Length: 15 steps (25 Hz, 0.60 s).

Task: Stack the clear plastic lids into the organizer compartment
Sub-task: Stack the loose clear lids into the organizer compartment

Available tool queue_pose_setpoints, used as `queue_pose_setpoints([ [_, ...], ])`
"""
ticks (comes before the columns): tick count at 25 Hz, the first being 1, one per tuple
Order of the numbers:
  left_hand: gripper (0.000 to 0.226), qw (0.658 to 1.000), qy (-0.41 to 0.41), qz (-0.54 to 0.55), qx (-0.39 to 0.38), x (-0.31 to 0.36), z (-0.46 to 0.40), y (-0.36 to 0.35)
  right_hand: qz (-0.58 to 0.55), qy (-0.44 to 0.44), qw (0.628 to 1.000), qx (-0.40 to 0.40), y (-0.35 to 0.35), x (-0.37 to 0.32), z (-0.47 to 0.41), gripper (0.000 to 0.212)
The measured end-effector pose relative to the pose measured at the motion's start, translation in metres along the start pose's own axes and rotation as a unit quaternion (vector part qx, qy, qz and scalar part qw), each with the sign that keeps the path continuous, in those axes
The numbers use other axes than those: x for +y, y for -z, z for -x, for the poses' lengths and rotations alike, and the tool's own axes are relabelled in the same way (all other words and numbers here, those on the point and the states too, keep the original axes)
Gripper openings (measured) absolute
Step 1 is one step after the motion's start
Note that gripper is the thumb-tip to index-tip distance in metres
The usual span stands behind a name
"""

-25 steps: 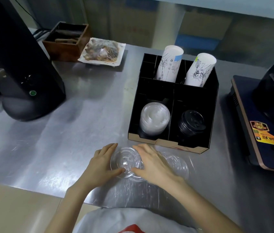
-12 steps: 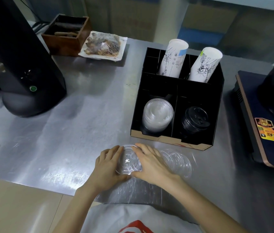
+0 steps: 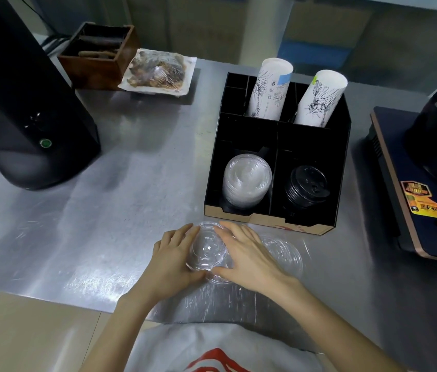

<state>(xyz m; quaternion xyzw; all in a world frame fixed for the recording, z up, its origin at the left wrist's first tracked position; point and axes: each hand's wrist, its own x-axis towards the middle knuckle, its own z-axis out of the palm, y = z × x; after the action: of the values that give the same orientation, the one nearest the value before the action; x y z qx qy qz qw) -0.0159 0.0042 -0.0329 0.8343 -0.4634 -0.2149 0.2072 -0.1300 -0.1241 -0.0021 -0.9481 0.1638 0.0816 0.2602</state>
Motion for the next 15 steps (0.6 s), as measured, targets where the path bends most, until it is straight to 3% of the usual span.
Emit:
queue_pose_setpoints([
  [7,0.086,0.996,-0.084,0.021,0.037,0.022,-0.015,0.028,-0.038,0.025,0.996,0.071,0.034,0.011,0.01,0.074],
  [15,0.083,0.992,-0.121,0.016,0.023,0.051,-0.061,0.05,-0.022,-0.018,0.992,0.121,0.073,0.031,0.004,0.067],
])
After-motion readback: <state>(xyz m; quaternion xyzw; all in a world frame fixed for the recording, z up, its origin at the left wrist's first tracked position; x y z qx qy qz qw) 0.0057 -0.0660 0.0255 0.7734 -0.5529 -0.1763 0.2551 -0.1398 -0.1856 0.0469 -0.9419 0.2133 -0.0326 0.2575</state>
